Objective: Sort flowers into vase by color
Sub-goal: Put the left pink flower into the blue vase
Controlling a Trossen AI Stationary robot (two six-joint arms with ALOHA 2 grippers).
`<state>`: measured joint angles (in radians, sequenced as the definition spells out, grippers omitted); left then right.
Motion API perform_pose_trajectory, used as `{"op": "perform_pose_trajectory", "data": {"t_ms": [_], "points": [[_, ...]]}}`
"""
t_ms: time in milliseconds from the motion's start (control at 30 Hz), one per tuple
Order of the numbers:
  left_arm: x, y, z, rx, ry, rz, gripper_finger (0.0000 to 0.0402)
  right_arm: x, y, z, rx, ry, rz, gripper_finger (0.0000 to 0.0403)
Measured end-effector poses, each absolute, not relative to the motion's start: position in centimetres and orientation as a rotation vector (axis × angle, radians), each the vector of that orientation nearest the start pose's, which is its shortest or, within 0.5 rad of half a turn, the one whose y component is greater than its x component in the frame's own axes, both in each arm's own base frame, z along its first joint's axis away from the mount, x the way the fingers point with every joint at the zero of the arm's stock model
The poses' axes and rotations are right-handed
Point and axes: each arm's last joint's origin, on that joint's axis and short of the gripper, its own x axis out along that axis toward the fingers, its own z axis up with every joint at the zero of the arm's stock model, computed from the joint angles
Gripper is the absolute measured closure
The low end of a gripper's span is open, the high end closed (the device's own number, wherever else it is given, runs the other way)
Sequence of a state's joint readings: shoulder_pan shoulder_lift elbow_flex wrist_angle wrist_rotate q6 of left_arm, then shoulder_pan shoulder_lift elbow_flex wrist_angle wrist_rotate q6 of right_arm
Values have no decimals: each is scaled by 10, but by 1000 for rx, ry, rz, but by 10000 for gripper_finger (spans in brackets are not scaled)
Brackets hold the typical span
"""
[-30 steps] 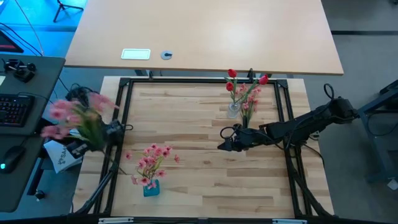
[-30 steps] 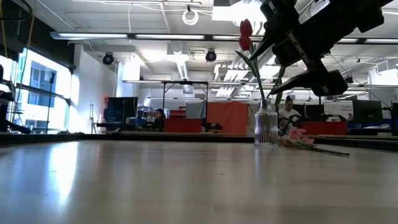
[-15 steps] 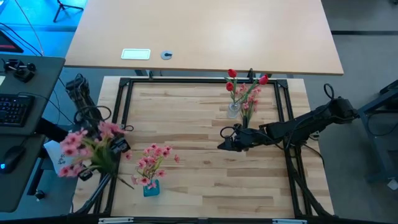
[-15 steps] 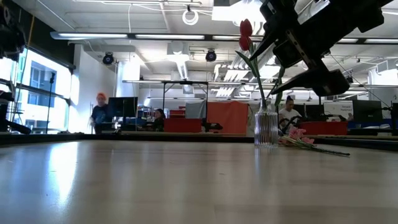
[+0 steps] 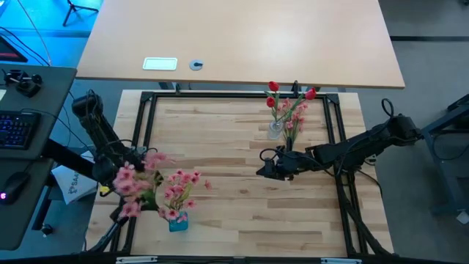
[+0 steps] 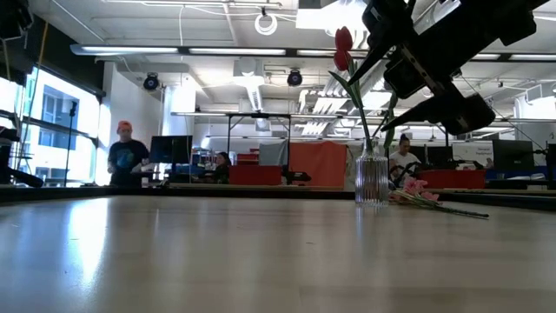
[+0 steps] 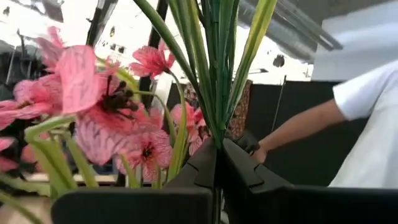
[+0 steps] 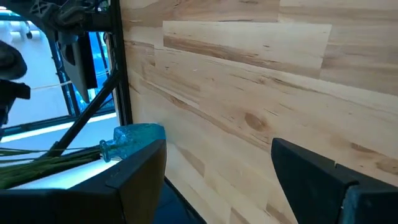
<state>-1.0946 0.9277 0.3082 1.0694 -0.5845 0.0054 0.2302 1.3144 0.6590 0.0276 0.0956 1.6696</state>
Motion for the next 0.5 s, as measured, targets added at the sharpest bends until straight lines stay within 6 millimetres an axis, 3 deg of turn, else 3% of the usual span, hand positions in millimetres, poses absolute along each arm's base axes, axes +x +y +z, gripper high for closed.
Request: {"op": "perform_pose_trajectory", "data": {"t_ms": [500], "points": [[103, -164, 238, -83, -190, -454, 401, 260, 58, 207, 1569, 504, -353, 119]]}}
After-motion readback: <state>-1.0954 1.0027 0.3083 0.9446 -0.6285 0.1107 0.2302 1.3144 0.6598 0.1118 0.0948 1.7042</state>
